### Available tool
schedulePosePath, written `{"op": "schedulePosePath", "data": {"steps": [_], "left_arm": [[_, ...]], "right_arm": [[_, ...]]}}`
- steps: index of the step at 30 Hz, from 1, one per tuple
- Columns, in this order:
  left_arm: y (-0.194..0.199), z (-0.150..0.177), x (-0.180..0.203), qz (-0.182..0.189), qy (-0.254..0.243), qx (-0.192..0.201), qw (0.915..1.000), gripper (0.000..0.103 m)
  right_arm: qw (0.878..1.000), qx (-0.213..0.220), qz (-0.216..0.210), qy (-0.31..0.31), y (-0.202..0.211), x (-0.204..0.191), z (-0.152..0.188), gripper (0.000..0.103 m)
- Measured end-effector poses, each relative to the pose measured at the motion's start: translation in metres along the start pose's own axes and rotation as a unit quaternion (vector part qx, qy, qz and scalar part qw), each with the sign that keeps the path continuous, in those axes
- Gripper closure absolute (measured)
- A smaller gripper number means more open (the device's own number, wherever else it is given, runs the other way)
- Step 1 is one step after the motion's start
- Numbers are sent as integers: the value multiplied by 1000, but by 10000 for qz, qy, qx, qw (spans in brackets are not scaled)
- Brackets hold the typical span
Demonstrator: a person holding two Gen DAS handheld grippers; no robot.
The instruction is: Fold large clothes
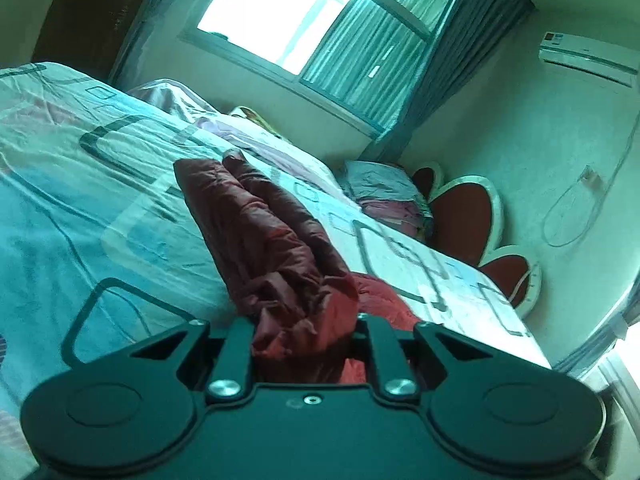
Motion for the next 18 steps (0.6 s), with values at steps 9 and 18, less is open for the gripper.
{"op": "schedulePosePath", "data": {"steps": [9,18], "left_arm": [[-4,2,63,289,-976,-87,9948,88],[-29,9,106,92,-1444,-420,9886,88]], "right_arm": [[9989,-102,-113,-453,-15,20,-6,103],[9820,1569,823,-658,103,106,-43,103]]}}
Point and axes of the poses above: each gripper's, at about its wrist camera, not at the fingertips, and y roughly against the way its jaws point, x to its right, z to its underside, the point moved 7 cm from there along -y, roughly the way its jaws point, and after that the axes turned 7 degrees about -x, right-handed, at the moved point
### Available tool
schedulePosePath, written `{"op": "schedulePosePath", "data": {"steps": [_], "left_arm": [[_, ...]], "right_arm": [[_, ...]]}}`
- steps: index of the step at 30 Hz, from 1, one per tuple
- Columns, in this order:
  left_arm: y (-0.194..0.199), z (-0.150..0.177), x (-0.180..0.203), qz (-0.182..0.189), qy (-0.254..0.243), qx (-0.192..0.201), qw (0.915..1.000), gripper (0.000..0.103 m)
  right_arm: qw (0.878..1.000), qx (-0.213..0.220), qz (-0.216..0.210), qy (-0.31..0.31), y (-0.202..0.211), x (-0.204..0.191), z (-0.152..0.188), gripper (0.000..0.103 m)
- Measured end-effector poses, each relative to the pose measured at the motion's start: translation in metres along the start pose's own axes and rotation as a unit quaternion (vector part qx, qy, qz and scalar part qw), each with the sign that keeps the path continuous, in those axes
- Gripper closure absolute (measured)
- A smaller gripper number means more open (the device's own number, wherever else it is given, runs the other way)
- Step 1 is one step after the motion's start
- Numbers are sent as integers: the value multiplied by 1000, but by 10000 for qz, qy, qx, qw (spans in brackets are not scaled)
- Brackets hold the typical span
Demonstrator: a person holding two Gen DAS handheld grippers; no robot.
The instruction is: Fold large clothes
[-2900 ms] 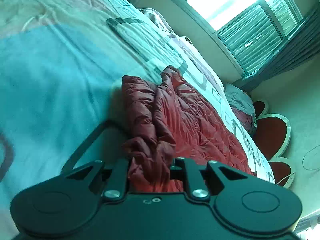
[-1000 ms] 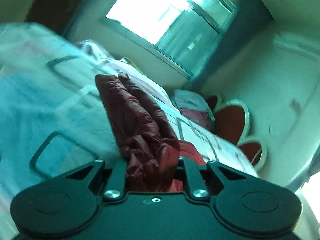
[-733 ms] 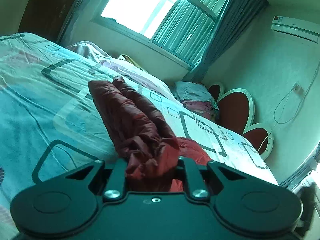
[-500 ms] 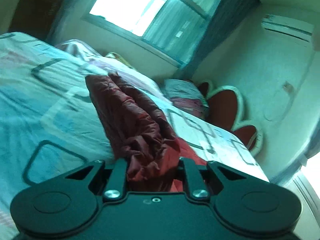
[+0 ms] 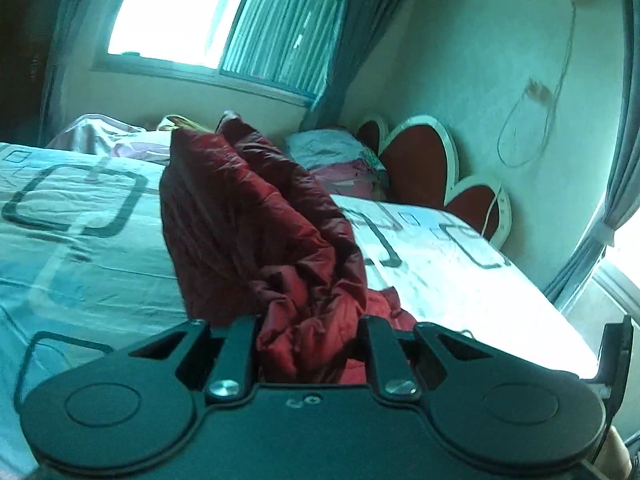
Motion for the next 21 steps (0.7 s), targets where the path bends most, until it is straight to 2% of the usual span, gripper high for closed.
{"op": "schedulePosePath", "data": {"steps": [4,8,11,12,14,18,21], "left_arm": [[-23,2,38,190,-159,-190,9995,89],[-56,9,81,128,-506,-524,9973,89],[-89,23,107,127,-634,-966,9932,88],[-104,31,114,123,-656,-1228,9902,86],[-126,44,122,124,-613,-1601,9851,77],[-157,70,128,21,-733,-1894,9792,75],[-167,78,127,-65,-694,-1971,9779,74]], "right_arm": [[9991,-281,-226,-222,-11,26,-10,103],[9972,-498,-536,-159,-14,38,-18,103],[9960,-614,-622,-199,-5,52,-19,103],[9955,-653,-651,-230,-7,59,-23,103],[9943,-740,-719,-271,-3,73,-27,103],[9934,-766,-763,-392,2,99,-35,103],[9929,-805,-759,-444,6,112,-36,103]]}}
Point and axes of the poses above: each gripper's, at about its wrist camera, not at the fingertips, and y roughly against the way its jaws point, x to its right, z to its underside, the point moved 7 cm from there along -y, roughly the way its jaws point, and after that the axes turned 7 degrees about -x, right-handed, at the moved point
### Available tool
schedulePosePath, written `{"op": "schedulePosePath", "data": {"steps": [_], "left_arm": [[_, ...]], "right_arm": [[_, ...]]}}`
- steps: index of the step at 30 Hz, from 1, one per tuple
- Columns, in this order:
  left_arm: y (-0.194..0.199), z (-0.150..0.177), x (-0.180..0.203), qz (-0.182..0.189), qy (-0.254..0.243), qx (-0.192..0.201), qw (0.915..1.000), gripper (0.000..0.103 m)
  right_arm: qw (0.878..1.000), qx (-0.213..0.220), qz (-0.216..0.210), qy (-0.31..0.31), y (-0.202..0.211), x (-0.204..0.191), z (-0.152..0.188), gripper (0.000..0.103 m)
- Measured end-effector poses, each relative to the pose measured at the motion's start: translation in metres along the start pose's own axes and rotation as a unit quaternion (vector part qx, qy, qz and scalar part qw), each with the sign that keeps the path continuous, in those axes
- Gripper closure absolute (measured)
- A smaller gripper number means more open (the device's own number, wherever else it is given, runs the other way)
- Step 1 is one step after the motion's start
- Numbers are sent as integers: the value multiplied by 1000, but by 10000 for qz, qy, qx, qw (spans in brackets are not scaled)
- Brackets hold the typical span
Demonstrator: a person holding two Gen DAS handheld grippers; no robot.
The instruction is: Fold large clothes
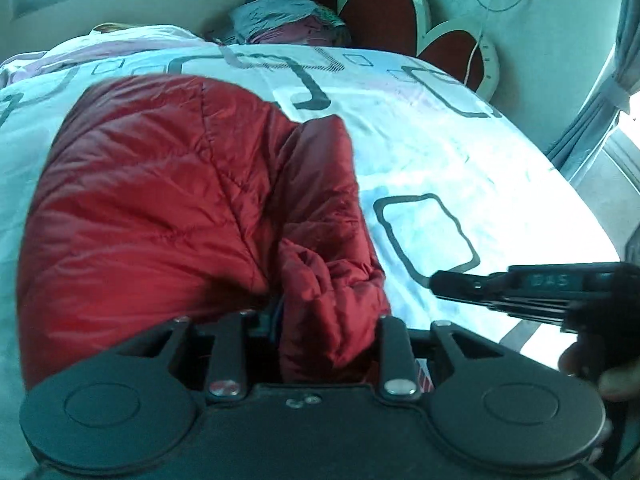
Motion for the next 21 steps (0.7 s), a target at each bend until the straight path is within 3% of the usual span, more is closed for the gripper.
{"op": "schedulePosePath", "data": {"steps": [7,10,11,12,13,14,17,18,19,20,21], "left_arm": [[-4,3,6,-167,-132,-51,9998,73],[-1,-4,14,-80,-98,-59,9999,67],[0,-7,18,-23,-103,-35,9999,51],[3,-9,22,86,-103,24,9999,25],[9,-9,27,155,-115,118,9997,15],[14,-7,32,151,-175,193,9995,7],[26,1,44,166,-424,193,9988,6],[32,2,46,224,-464,184,9985,6],[38,4,47,297,-499,188,9981,6],[47,4,47,387,-540,206,9976,7],[60,4,45,488,-567,255,9969,9]], "right_arm": [[9999,-91,1,-59,9,9,0,103],[10000,-36,-19,24,13,2,-4,103],[10000,-8,-17,48,14,-1,-6,103],[10000,15,2,67,13,-3,-8,103],[9999,36,48,86,14,-6,-9,103],[9998,74,127,100,16,-8,-10,103],[9991,180,373,94,19,-13,-11,103],[9988,214,431,103,20,-15,-10,90],[9983,287,492,115,22,-18,-9,71],[9974,431,568,144,26,-20,-9,24],[9961,607,597,247,31,-26,-9,14]]}}
Point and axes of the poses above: each gripper's, at about its wrist camera, not at the fingertips, and y roughly against the way its jaws point, x to its right, z to its underside, the point moved 7 cm from there along -y, roughly the way its jaws point, and after that the axes turned 7 degrees about -x, right-handed, at the moved point
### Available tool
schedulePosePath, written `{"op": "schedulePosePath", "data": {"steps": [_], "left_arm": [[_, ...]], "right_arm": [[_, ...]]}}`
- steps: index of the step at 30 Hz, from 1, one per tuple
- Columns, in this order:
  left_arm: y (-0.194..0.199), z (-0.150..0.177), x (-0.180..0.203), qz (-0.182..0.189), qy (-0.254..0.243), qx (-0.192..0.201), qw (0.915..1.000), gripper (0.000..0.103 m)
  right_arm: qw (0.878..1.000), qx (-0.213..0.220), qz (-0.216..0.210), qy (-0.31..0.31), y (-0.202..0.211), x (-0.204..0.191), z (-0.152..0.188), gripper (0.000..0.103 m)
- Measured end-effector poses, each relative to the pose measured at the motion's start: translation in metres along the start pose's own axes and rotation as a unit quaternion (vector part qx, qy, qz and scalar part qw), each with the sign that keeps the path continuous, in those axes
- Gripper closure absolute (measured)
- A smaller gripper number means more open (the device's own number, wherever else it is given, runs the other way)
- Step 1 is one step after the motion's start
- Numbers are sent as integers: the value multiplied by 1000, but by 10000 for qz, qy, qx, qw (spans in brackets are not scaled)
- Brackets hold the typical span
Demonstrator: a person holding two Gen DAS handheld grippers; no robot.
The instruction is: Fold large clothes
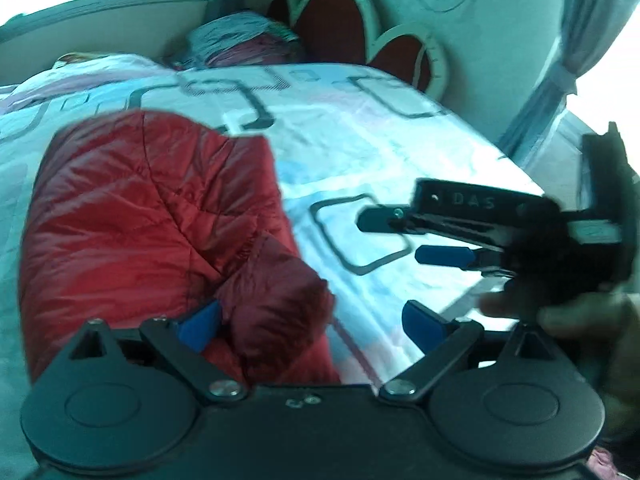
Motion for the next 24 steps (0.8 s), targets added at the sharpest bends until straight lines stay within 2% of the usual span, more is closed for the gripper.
{"op": "schedulePosePath", "data": {"steps": [3,4,5,6,8,11,16,17,18,19,20,22,24], "left_arm": [[42,-5,-19,266,208,468,9983,28],[55,-7,-33,267,356,666,9968,31],[64,-9,-49,183,519,831,9950,35],[69,-11,-67,39,687,972,9929,43],[68,-14,-107,-209,1086,1019,9886,55],[55,-23,-153,-383,1416,1076,9833,55],[20,-35,-187,-217,1543,852,9841,58],[14,-38,-188,-123,1496,782,9856,58],[10,-39,-187,-85,1429,721,9871,62],[7,-37,-188,-133,1338,697,9885,63],[3,-38,-185,-146,1217,663,9902,63],[-6,-40,-178,-168,935,559,9939,63],[-16,-41,-169,-222,612,352,9973,63]], "right_arm": [[9997,97,-85,186,8,-16,1,15],[9996,119,-166,211,9,-21,0,15],[9993,145,-254,235,10,-27,0,15],[9990,150,-327,258,10,-33,-3,20],[9982,75,-518,298,4,-46,-8,27],[9967,-103,-705,381,-13,-68,-23,28],[9948,-493,-741,501,-66,-88,-51,29],[9935,-637,-808,479,-77,-88,-53,37],[9924,-775,-838,466,-87,-88,-54,59],[9920,-860,-775,505,-94,-86,-52,67],[9914,-918,-715,600,-100,-86,-51,69],[9908,-947,-618,738,-105,-81,-47,80],[9912,-950,-453,804,-106,-71,-42,83]]}}
Point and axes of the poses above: each gripper's, at about its wrist camera, not at the fingertips, and y roughly against the way its jaws point, x to its right, z to its underside, the point moved 7 cm from there along -y, roughly the way its jaws point, and after that the axes turned 7 degrees about -x, right-handed, at the moved point
